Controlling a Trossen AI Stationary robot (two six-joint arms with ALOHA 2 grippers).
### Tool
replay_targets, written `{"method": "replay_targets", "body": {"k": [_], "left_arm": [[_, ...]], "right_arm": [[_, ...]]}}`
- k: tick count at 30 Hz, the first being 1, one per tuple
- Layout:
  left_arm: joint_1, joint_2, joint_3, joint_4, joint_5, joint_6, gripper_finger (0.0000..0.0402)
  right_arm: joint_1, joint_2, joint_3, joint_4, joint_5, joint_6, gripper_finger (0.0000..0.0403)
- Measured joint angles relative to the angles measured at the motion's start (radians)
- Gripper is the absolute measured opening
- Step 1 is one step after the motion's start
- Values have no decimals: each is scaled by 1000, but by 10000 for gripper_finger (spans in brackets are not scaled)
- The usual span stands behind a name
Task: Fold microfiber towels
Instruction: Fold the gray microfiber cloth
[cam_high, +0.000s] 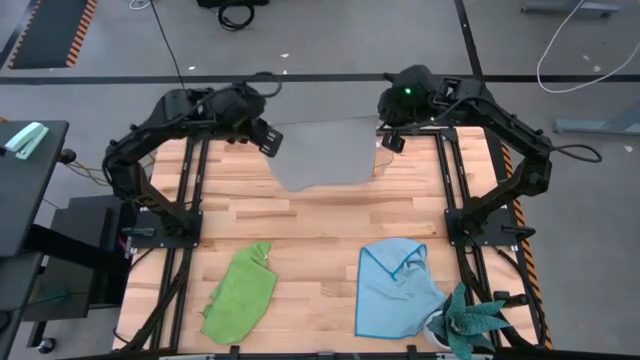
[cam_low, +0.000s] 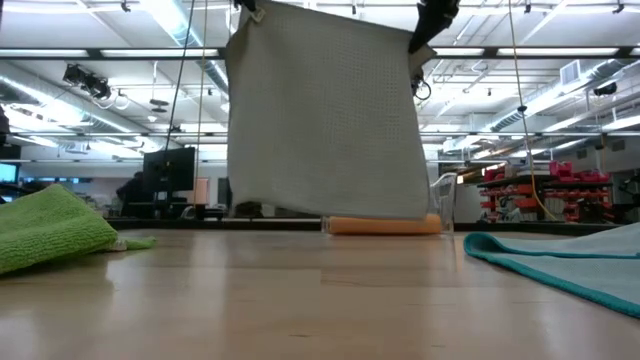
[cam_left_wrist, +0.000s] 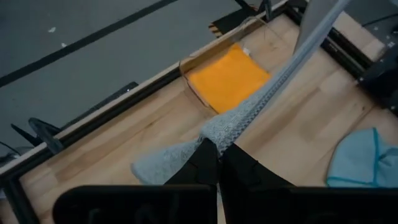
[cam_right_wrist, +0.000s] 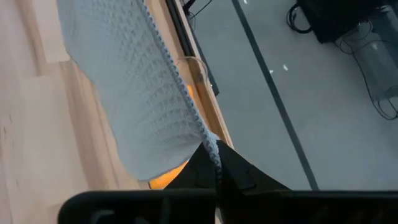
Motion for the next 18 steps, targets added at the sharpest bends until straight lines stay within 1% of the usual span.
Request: {"method": "replay_targets", "body": {"k": [3,8,10,12,14,18], "left_arm": [[7,3,21,-2,3,-5,6],[-6,12,7,-88,30,-52,6],[-27,20,-27,-107,30,-70,6],[-39,26,-67,-110,57,-78,6],[-53,27,-109,-118,81,-91,6],[-87,31,-191,-137,94,-142,6]], "right_arm": [[0,0,0,-5,0,5,0],[11,0,-19,-50,-87,83,0],[33,0,-48,-68,-90,110,0],[57,0,-77,-77,-92,136,0],[86,-2,-113,-87,-112,156,0],[155,-2,-190,-93,-137,191,0]]}}
